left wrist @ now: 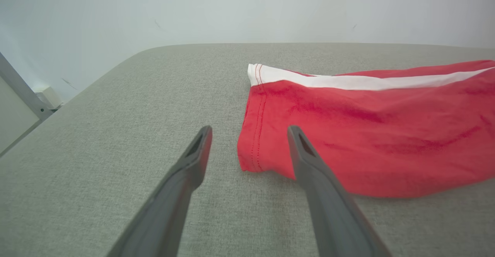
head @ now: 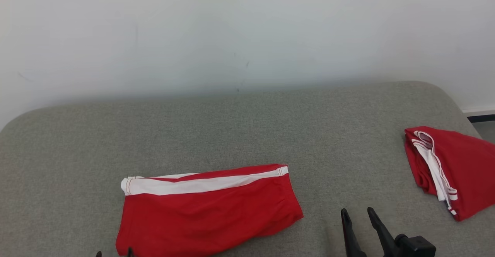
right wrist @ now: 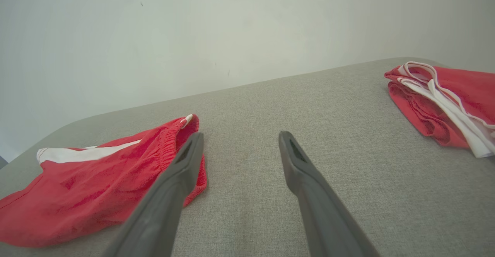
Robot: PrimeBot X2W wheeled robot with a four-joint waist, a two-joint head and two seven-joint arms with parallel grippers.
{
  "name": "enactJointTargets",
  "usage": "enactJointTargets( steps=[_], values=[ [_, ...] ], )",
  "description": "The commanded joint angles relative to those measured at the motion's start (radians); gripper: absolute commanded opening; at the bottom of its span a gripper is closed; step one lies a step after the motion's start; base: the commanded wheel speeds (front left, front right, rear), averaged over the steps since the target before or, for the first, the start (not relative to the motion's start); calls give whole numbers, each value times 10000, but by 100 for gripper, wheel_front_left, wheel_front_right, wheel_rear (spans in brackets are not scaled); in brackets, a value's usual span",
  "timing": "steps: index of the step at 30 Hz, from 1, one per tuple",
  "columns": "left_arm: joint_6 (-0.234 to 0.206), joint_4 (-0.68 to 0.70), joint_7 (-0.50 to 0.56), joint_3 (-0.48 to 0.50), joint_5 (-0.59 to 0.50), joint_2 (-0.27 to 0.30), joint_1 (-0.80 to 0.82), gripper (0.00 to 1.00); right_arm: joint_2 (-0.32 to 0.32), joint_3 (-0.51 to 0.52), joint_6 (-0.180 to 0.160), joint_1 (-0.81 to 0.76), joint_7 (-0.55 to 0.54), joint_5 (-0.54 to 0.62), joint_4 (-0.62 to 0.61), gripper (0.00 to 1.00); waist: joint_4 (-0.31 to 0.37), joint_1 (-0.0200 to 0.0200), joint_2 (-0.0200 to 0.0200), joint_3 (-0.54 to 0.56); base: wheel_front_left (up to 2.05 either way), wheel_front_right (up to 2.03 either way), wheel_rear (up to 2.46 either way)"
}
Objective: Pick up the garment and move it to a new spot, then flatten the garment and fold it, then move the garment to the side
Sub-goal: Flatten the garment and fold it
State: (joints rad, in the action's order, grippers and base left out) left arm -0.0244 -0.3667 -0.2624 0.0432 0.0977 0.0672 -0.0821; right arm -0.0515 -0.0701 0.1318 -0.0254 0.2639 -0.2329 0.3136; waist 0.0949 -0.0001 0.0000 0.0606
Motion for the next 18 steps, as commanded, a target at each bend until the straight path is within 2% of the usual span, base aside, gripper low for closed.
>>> enactJointTargets(
  steps=[1, 10, 18],
  values=[
    [42, 69, -29, -13, -88, -59, -84, 100, 16, -144, -29, -19, -5, -28, 56, 100, -44, 1, 0, -63, 0, 0, 0],
    [207, -145, -30, -234, -179, -133, 194, 100, 11, -1290, -29, 1171, -7, -459, 724, 100, -698, 1, 0, -415, 0, 0, 0],
    [209, -275, -30, -277, -187, -159, 260, 100, 11, -1195, -29, 2388, -7, -398, 2329, 100, -1353, 1, 0, -651, 0, 0, 0]
  ],
)
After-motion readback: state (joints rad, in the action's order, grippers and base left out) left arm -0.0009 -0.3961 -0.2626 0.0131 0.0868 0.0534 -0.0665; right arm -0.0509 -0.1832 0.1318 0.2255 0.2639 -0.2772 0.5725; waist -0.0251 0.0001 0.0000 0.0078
